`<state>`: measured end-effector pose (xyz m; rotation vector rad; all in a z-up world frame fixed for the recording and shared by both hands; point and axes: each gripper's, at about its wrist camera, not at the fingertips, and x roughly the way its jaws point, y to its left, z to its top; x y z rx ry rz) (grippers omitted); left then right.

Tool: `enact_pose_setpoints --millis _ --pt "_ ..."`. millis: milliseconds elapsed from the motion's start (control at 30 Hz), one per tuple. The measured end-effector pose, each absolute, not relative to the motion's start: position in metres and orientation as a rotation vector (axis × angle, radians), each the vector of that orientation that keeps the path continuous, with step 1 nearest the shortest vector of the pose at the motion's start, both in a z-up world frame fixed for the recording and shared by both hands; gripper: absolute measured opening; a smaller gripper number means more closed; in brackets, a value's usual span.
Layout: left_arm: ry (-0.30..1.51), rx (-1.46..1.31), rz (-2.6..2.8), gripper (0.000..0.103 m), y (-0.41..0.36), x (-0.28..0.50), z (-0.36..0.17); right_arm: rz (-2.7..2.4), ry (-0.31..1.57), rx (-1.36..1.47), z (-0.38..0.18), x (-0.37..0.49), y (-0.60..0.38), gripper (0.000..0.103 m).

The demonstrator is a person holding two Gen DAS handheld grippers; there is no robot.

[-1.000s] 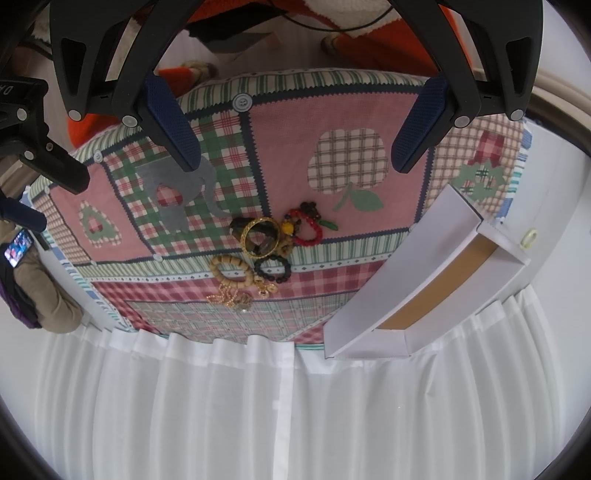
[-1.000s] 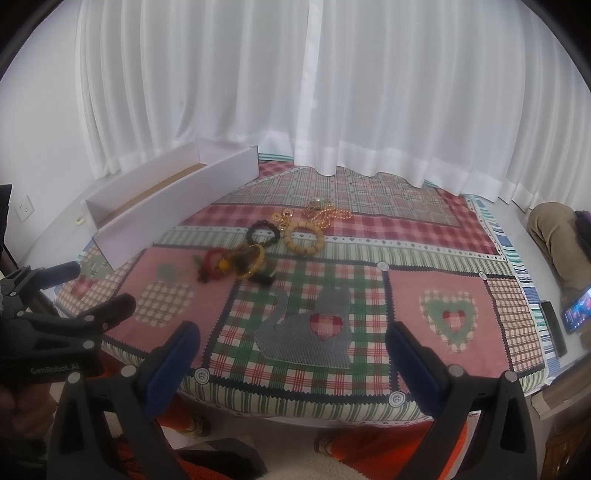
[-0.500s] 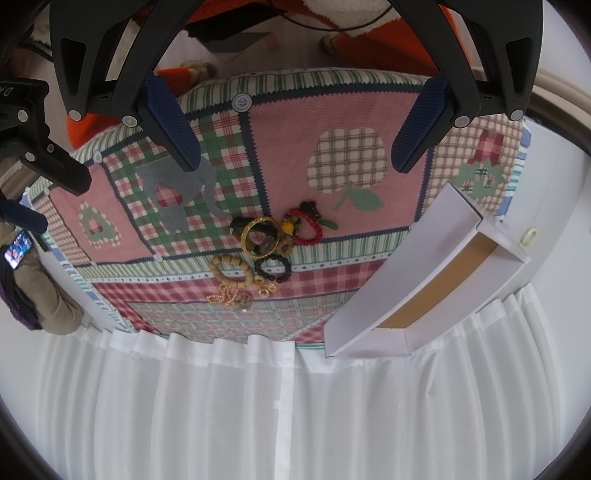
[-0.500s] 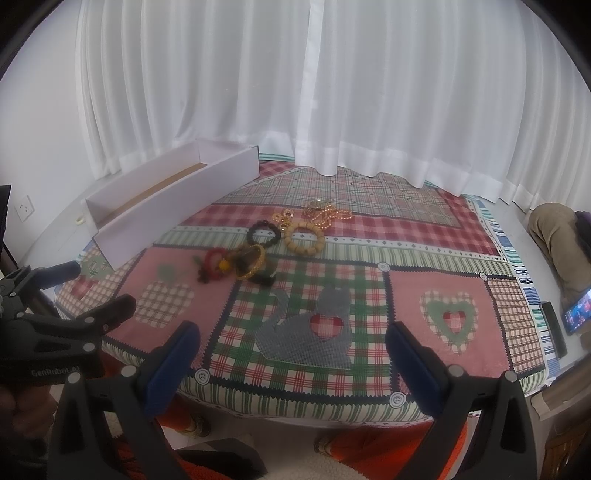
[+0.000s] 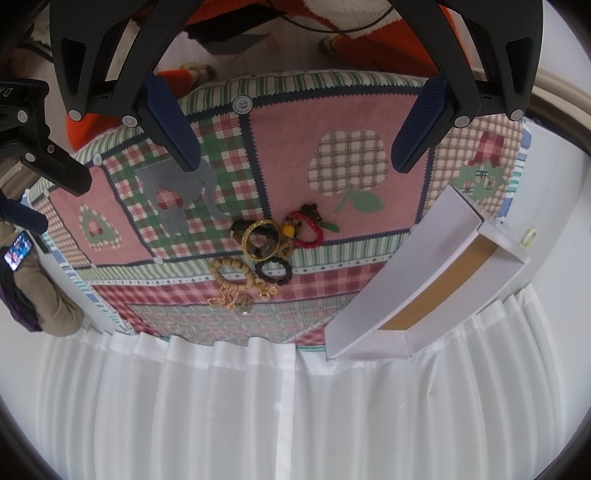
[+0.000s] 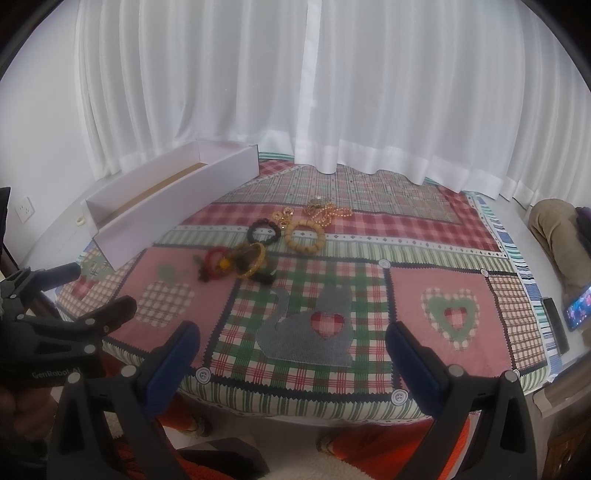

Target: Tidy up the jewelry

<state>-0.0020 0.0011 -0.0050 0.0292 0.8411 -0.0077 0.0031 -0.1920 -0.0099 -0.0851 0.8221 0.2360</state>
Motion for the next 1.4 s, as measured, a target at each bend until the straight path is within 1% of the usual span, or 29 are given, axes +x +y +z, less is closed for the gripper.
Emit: enact_pose_setpoints --millis 1400 --pt "0.853 0.029 -0.003 0.102 0.0027 -0.0015 -0.0059 0.237 0.825 -0.080 -0.0100 0.0024 -0.1917 0.102"
